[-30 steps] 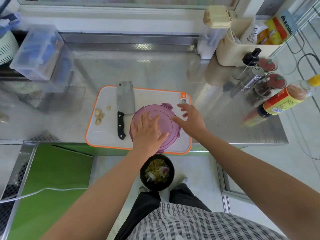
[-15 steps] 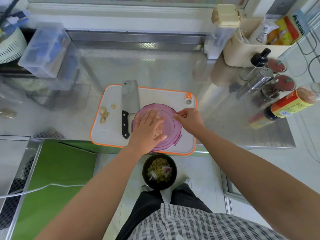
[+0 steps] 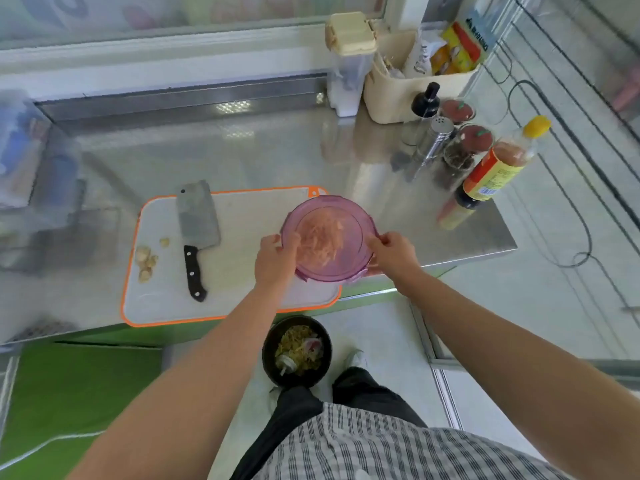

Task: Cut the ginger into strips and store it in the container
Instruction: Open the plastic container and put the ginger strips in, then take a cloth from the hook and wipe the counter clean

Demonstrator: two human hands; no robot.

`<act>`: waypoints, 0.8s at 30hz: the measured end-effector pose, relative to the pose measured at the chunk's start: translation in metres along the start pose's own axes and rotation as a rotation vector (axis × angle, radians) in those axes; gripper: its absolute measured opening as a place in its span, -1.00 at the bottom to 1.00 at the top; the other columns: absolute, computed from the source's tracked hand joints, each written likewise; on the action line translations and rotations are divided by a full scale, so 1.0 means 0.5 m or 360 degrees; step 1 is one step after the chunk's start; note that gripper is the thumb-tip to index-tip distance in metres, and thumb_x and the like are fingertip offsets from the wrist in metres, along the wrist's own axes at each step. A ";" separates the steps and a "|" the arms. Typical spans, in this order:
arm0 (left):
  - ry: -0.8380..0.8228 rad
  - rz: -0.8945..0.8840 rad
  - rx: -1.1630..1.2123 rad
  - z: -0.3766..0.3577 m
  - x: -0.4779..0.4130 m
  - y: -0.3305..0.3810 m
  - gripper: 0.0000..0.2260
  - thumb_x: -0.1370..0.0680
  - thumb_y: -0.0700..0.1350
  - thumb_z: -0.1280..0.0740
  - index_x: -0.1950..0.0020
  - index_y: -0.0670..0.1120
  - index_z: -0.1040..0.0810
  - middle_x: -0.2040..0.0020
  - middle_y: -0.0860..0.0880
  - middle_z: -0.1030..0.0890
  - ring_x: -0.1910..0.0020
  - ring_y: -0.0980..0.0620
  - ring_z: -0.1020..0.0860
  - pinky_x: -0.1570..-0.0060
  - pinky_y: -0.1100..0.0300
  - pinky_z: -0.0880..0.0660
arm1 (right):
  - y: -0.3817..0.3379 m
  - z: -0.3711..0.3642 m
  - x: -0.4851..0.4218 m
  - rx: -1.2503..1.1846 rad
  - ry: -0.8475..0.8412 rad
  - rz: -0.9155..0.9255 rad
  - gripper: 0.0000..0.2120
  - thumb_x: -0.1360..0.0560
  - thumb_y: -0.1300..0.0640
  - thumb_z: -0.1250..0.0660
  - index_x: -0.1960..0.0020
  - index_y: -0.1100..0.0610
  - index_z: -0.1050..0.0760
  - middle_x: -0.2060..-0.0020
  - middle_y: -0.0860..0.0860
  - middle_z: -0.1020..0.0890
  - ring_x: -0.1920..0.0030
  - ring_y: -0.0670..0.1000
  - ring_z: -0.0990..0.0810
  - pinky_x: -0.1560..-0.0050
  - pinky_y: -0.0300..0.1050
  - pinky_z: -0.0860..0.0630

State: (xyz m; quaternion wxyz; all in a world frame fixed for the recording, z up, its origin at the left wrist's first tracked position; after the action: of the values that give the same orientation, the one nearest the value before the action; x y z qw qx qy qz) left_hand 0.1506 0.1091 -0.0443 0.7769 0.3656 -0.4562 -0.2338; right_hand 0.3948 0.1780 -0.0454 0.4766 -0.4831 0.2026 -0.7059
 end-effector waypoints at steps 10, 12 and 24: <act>-0.0751 -0.0224 -0.0009 -0.347 0.096 0.108 -0.86 -0.54 -0.07 -0.30 -0.08 0.01 -0.46 0.05 0.08 -0.53 0.01 0.02 -0.49 -0.13 0.00 -0.44 | 0.167 0.235 -0.019 -0.0700 0.0356 -0.0435 -0.81 -0.53 0.19 -0.27 0.08 0.35 -0.44 0.27 0.23 -0.53 0.36 0.17 -0.65 0.26 0.04 -0.64; -0.0733 -0.0305 -0.0013 -0.358 0.099 0.123 -0.85 -0.56 -0.12 -0.28 -0.11 0.06 -0.44 0.02 0.14 -0.52 -0.06 0.00 -0.48 -0.05 0.09 -0.44 | 0.169 0.235 -0.030 -0.0716 0.0289 -0.0451 -0.66 -0.52 0.17 -0.29 -0.15 0.42 -0.40 0.13 0.19 -0.51 0.22 0.11 -0.60 0.25 -0.12 -0.59; 0.0190 -0.0426 -0.0604 -0.015 0.028 0.053 -0.79 -0.57 -0.17 -0.21 -0.05 -0.06 -0.64 -0.04 -0.03 -0.65 -0.05 -0.06 -0.57 -0.06 0.14 -0.44 | -0.186 0.000 0.050 0.0436 -0.0082 0.1099 -0.77 -0.48 0.31 -0.26 -0.12 0.19 -0.51 -0.01 0.08 -0.58 0.04 0.05 -0.55 -0.07 -0.01 -0.48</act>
State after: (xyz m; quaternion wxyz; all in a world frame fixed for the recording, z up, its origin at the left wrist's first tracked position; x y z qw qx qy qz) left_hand 0.1648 0.1187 -0.0185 0.8194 0.2833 -0.3049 -0.3942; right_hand 0.3482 0.1993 0.0365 0.7519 -0.3355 0.2452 -0.5118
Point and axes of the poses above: each hand's wrist, its own x-axis away from the middle knuckle, its own z-axis out of the back of the hand, y = z × x, the point moved 9 cm from there along -x, towards the middle knuckle
